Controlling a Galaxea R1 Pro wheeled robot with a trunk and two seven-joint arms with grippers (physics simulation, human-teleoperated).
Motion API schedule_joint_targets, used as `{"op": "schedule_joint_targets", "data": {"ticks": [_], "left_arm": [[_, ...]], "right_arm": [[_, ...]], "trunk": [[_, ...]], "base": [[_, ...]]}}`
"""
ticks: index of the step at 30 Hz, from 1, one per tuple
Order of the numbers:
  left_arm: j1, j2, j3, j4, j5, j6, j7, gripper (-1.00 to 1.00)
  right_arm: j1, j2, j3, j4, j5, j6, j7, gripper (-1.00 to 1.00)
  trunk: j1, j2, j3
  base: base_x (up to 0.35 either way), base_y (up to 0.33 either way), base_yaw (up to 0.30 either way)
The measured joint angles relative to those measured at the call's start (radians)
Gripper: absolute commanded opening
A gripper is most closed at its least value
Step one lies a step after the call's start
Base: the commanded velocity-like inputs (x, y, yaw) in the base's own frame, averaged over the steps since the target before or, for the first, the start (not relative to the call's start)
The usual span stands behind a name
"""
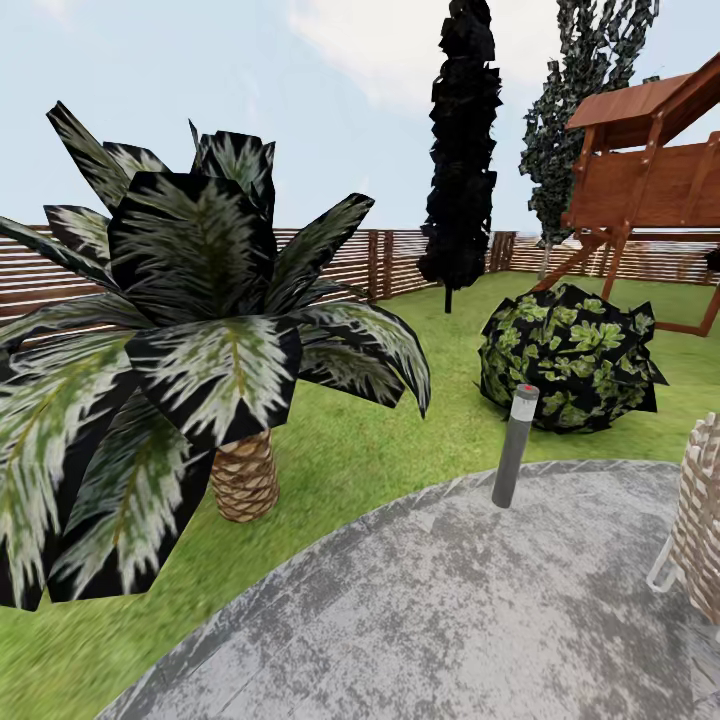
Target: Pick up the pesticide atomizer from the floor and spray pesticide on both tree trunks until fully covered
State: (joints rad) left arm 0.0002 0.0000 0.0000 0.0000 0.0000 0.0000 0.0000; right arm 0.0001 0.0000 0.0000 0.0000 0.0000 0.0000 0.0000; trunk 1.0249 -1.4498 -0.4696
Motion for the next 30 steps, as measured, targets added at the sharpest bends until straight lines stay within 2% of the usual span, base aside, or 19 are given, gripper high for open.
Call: {"op": "schedule_joint_targets", "data": {"ticks": [3,5,9,16,20,24,30], "left_arm": [[-0.017,0.017,0.008,-0.017,0.015,-0.015,-0.005,1.00],[-0.017,0.005,0.004,-0.029,0.014,-0.025,-0.008,1.00],[0.005,-0.017,0.024,-0.013,0.029,-0.005,-0.011,1.00],[0.045,-0.018,0.029,-0.017,0.035,0.030,-0.008,1.00],[0.030,-0.010,0.033,-0.035,0.036,0.039,-0.004,1.00],[0.013,0.012,0.036,-0.058,0.037,0.040,-0.004,1.00],[-0.018,0.046,0.064,-0.094,0.066,0.037,-0.002,1.00]], "right_arm": [[-0.017,-0.012,0.005,-0.017,0.002,-0.015,-0.004,1.00],[-0.028,0.000,0.005,-0.029,0.002,-0.025,-0.004,1.00],[-0.052,0.021,0.006,-0.051,0.003,-0.005,-0.004,1.00],[-0.092,0.018,0.002,-0.090,0.002,0.030,-0.004,1.00],[-0.109,-0.001,0.001,-0.112,0.003,0.035,-0.005,1.00],[-0.109,-0.024,-0.001,-0.135,0.002,0.035,-0.005,1.00],[-0.109,-0.057,-0.002,-0.169,0.000,0.022,-0.004,1.00]], "trunk": [[0.000,0.000,0.001],[0.000,0.000,0.001],[0.000,0.000,0.000],[0.001,0.000,0.000],[0.001,0.000,0.000],[0.001,0.000,0.000],[0.001,0.000,0.001]], "base": [[0.000,0.000,0.000],[0.000,0.000,0.000],[0.000,0.000,0.000],[-0.119,0.000,0.000],[-0.306,0.000,0.000],[-0.334,0.000,0.000],[-0.324,0.001,-0.001]]}}
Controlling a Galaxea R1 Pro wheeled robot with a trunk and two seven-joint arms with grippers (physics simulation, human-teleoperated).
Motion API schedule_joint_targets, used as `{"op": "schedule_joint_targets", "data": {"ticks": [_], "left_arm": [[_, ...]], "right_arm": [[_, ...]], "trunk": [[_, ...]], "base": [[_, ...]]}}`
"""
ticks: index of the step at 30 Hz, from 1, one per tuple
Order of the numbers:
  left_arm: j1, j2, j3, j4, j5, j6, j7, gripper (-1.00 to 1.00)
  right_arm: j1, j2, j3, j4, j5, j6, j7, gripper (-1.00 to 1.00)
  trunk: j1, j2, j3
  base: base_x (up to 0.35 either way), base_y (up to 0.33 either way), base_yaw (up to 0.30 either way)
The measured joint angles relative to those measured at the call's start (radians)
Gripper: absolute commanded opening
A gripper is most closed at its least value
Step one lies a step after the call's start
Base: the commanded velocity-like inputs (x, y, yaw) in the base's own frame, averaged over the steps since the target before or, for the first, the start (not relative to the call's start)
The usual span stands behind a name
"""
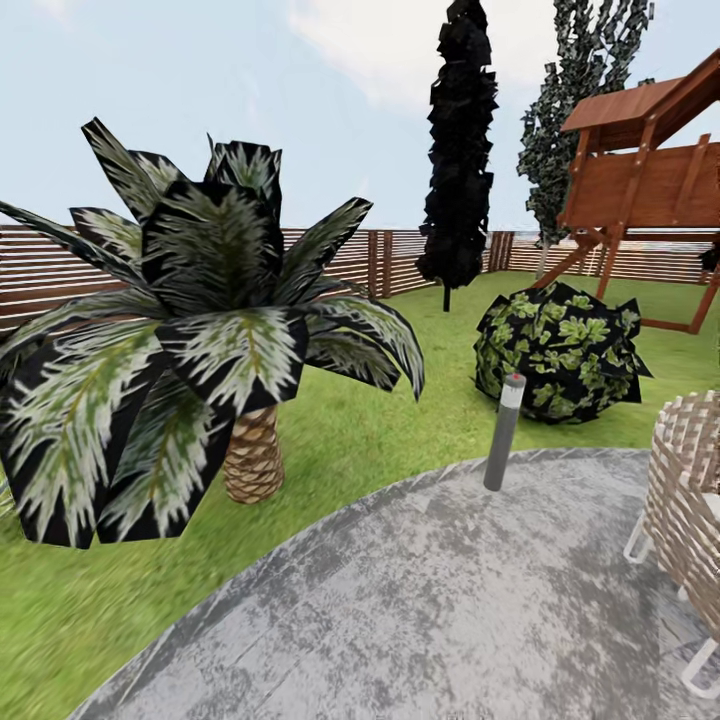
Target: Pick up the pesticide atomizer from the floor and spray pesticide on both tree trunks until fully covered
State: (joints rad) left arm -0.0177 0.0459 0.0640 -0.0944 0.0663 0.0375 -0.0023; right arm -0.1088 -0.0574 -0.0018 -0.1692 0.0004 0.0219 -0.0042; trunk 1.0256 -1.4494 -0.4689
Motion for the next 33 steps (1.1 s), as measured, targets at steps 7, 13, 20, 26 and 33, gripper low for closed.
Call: {"op": "schedule_joint_targets", "data": {"ticks": [7,13,20,26,33], "left_arm": [[-0.157,0.027,0.015,-0.336,0.023,-0.002,0.001,1.00],[-0.194,0.029,0.016,-0.338,0.023,-0.023,-0.002,1.00],[-0.190,0.035,0.017,-0.321,0.020,-0.116,0.000,1.00],[-0.192,0.048,0.017,-0.320,0.024,-0.120,0.001,1.00],[-0.192,0.049,0.017,-0.320,0.023,-0.121,0.001,1.00]], "right_arm": [[0.000,-0.056,-0.001,-0.378,-0.003,-0.224,0.000,1.00],[0.001,-0.056,-0.016,-0.380,-0.003,-0.261,0.000,1.00],[0.001,-0.056,-0.046,-0.375,-0.003,-0.264,0.002,1.00],[0.001,-0.056,-0.046,-0.375,-0.003,-0.264,0.005,1.00],[0.001,-0.056,-0.046,-0.375,-0.003,-0.264,0.005,1.00]], "trunk": [[0.000,0.000,0.000],[0.000,0.000,0.000],[0.000,0.000,0.000],[0.000,0.000,0.000],[0.000,0.000,0.000]], "base": [[-0.307,0.122,-0.171],[-0.304,0.189,-0.278],[-0.288,0.203,-0.285],[-0.290,0.180,-0.286],[-0.332,0.021,-0.286]]}}
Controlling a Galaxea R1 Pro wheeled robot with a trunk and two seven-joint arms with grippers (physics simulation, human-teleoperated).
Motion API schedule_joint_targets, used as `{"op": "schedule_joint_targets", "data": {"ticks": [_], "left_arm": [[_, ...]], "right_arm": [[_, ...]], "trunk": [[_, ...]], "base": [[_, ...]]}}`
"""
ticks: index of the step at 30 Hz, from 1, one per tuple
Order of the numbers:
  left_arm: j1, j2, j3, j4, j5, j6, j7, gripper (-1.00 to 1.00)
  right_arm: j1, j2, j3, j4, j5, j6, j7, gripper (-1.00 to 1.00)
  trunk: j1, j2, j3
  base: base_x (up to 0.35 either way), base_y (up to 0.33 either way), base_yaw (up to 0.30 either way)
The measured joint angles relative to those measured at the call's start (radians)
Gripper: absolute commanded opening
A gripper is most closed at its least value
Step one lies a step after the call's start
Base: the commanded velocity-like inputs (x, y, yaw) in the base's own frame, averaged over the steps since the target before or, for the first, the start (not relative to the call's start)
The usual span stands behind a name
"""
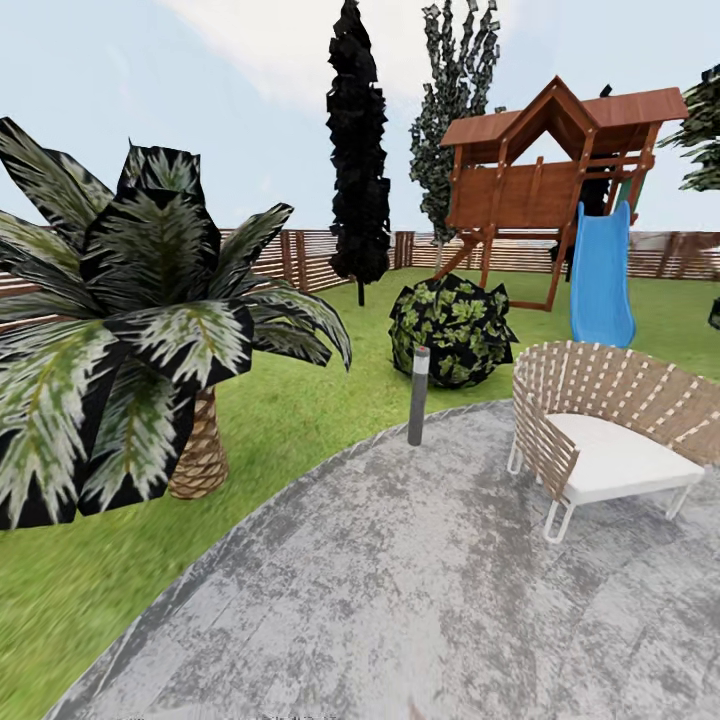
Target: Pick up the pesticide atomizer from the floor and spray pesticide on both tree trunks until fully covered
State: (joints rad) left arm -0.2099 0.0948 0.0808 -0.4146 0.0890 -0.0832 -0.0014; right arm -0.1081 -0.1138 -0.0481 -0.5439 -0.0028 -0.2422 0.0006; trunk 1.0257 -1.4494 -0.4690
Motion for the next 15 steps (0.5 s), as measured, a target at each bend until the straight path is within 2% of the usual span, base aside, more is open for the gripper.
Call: {"op": "schedule_joint_targets", "data": {"ticks": [8,15], "left_arm": [[0.000,-0.001,0.000,0.000,-0.001,0.000,0.000,1.00],[0.000,-0.001,-0.001,0.000,-0.004,0.000,0.000,1.00]], "right_arm": [[0.000,0.000,0.000,0.000,0.000,0.000,-0.002,1.00],[0.000,0.000,-0.001,0.000,0.000,0.000,-0.003,1.00]], "trunk": [[0.000,0.000,0.000],[0.000,0.000,0.000]], "base": [[-0.338,-0.010,-0.286],[-0.300,-0.160,-0.286]]}}
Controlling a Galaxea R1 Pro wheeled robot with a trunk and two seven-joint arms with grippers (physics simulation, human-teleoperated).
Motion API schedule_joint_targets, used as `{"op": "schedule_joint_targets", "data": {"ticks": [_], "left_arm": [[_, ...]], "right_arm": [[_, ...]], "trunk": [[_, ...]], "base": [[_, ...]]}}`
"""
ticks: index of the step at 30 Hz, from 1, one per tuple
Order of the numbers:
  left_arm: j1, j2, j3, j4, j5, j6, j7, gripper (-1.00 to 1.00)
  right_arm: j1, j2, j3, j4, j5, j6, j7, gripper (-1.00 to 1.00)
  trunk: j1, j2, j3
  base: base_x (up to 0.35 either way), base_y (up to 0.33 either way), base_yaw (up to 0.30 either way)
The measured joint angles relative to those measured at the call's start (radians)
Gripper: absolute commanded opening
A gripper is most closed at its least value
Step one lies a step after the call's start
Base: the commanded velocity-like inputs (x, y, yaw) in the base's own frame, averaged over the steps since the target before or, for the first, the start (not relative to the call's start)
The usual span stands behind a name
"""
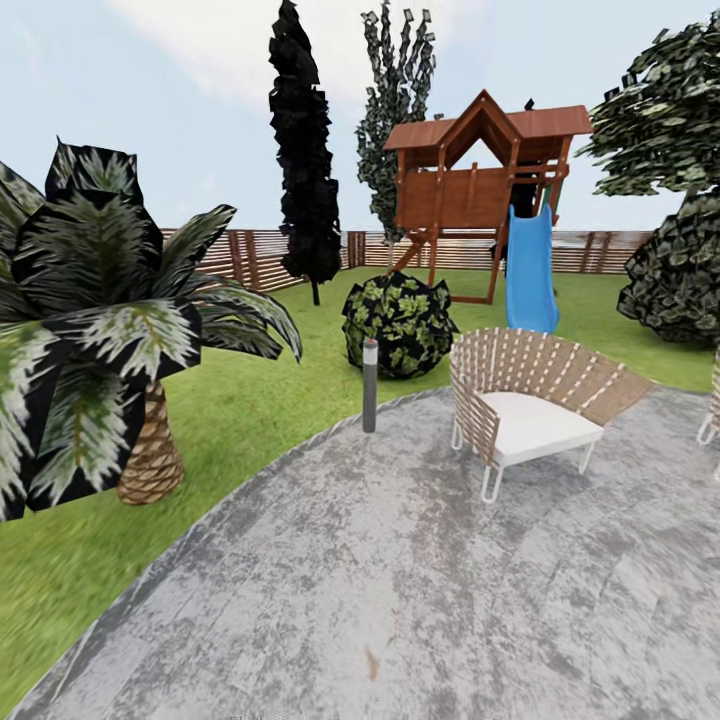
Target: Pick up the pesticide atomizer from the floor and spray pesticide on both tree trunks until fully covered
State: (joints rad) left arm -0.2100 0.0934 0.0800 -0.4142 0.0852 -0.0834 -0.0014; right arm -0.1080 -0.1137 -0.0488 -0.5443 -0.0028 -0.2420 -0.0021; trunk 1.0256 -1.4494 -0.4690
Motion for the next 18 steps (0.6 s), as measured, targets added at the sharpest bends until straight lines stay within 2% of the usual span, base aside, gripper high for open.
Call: {"op": "schedule_joint_targets", "data": {"ticks": [18], "left_arm": [[0.000,0.000,0.000,0.000,-0.001,0.000,0.000,1.00]], "right_arm": [[0.000,0.000,0.000,0.000,0.000,0.000,-0.001,1.00]], "trunk": [[0.000,0.000,0.000]], "base": [[-0.259,-0.216,-0.286]]}}
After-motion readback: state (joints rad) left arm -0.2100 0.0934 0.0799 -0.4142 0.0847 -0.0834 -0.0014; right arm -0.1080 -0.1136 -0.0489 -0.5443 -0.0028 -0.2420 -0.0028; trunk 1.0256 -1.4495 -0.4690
